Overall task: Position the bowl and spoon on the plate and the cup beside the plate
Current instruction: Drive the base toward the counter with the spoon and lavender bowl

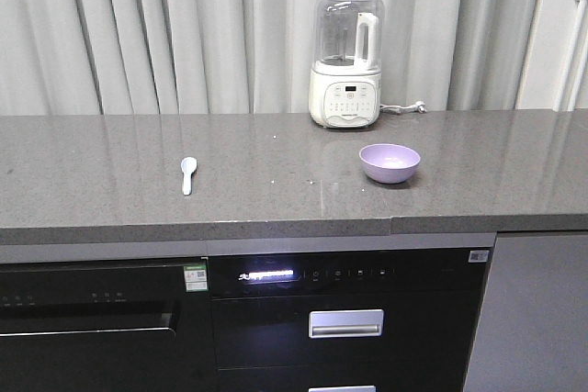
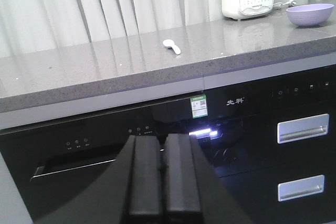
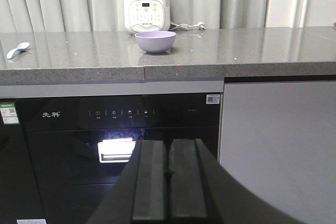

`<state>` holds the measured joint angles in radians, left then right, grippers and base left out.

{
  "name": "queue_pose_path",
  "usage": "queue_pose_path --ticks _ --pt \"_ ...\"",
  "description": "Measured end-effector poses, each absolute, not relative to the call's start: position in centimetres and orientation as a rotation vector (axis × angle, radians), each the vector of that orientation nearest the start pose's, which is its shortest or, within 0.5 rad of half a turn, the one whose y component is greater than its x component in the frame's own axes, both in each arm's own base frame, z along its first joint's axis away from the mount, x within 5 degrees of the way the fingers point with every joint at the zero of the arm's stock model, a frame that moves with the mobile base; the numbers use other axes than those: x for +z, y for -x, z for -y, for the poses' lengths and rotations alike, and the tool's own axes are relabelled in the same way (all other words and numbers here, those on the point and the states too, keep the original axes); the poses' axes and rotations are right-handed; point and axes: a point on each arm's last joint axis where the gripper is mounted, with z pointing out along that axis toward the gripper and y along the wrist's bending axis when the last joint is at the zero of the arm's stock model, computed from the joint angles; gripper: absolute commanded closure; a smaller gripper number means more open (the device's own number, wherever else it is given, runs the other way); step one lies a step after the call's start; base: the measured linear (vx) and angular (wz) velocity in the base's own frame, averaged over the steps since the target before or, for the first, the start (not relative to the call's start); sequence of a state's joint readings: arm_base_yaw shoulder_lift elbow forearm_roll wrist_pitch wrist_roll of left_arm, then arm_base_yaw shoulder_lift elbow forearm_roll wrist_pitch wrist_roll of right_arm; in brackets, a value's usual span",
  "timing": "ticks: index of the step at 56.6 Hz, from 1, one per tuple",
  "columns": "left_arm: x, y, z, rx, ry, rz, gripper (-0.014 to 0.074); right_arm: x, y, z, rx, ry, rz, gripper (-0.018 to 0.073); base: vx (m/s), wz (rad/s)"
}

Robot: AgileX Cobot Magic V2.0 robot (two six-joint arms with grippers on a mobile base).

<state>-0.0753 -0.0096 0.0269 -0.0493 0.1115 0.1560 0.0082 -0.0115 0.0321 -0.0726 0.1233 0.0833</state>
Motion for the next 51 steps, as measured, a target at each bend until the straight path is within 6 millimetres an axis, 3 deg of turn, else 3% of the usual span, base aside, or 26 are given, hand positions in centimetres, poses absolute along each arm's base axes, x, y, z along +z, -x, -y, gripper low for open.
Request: queue_pose_path --ticks 23,51 --pt "19.45 -5.66 0.48 0.020 -0.151 -1.605 0.0599 19.18 -5.68 0.04 0.008 -0.009 -1.627 0.0568 0.19 -0.04" --pt "19.45 -5.66 0.48 0.020 -0.151 -1.605 0.0599 19.18 -5.68 0.03 0.008 -0.009 -1.626 0.0568 0.39 0.05"
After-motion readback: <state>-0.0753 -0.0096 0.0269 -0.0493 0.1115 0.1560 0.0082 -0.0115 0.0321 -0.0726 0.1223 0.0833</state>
